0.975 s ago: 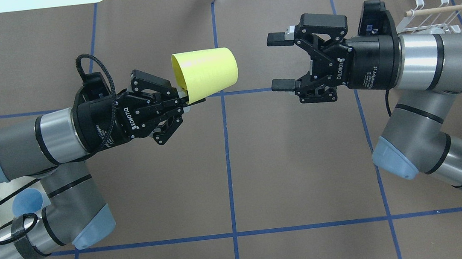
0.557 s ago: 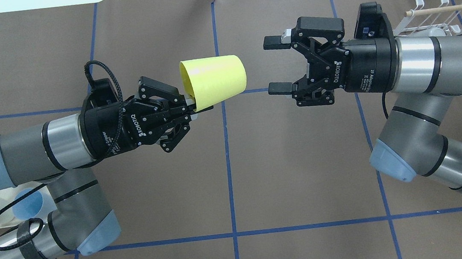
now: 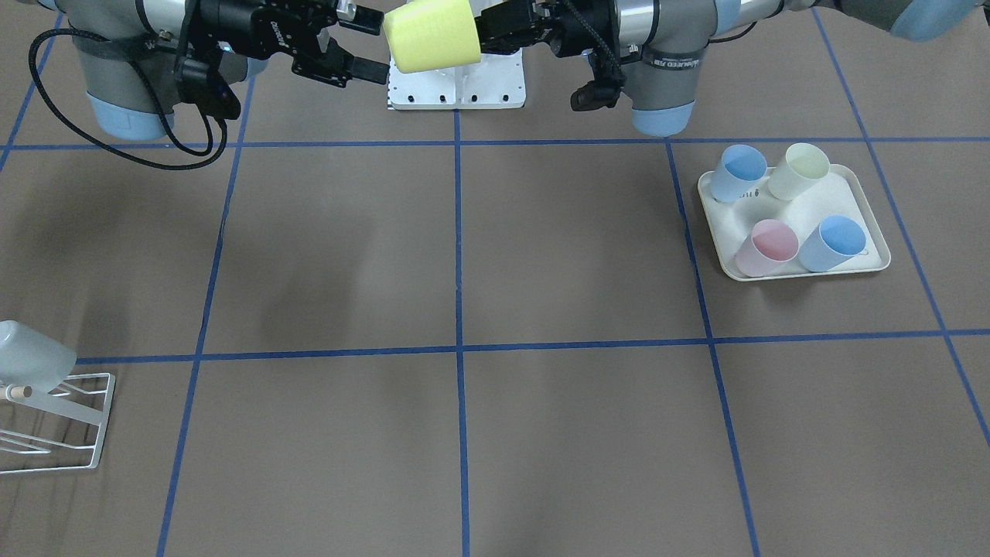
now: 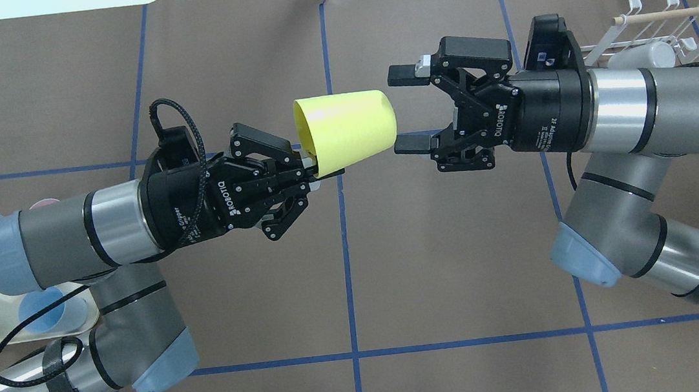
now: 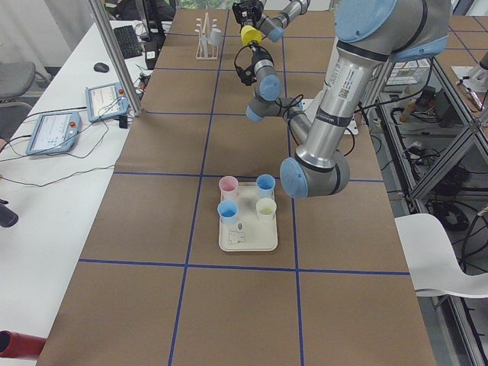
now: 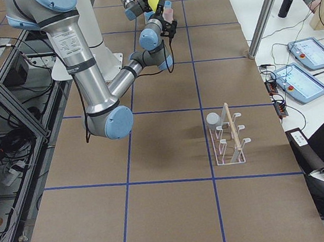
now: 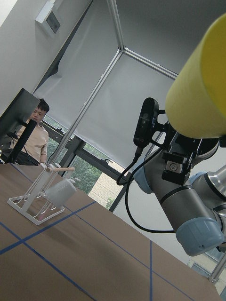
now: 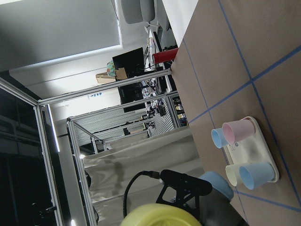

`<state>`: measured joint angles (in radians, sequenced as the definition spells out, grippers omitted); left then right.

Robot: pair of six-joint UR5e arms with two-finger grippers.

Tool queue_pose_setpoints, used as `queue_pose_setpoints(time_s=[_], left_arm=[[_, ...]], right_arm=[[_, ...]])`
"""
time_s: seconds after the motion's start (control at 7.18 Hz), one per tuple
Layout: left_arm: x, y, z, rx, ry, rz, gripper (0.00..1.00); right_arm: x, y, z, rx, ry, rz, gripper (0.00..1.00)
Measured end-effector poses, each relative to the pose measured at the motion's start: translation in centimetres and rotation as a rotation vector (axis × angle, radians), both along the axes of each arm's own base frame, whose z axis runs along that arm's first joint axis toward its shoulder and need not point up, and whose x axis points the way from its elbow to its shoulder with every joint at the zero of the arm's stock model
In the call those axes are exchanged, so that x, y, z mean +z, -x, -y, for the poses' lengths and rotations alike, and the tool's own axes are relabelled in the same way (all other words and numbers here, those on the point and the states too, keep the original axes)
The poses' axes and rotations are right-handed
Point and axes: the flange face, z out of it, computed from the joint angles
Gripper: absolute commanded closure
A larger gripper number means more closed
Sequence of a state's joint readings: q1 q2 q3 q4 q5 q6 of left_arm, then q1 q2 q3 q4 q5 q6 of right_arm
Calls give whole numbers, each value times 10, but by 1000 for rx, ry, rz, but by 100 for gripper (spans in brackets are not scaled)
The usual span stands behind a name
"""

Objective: Transfer IKEA cup to right arm and place on rack

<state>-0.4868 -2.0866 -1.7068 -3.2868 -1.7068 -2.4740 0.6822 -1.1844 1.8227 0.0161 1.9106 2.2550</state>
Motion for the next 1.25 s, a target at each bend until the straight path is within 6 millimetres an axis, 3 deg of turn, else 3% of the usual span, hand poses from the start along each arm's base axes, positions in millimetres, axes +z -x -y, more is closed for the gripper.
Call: queue_pose_setpoints(time_s=[0.56, 0.7, 0.84, 0.97, 1.11, 1.25], left_arm=[[-8, -10, -10, 14, 8, -23, 100], [-9, -11, -10, 13, 9, -26, 100], [-10, -12, -11, 12, 10, -27, 100], [-10, -12, -11, 9, 14, -29, 57], [-10, -14, -11, 4, 23, -33, 24], [-9, -15, -12, -2, 32, -36, 1]], right_arm=[[-3, 5, -3, -4, 2, 11, 4], [-3, 6, -5, -7, 0, 16, 10], [-3, 7, -7, -11, -5, 24, 41], [-3, 7, -9, -13, -8, 27, 83], [-2, 7, -10, -15, -11, 30, 95], [-2, 7, -10, -15, -14, 33, 98]])
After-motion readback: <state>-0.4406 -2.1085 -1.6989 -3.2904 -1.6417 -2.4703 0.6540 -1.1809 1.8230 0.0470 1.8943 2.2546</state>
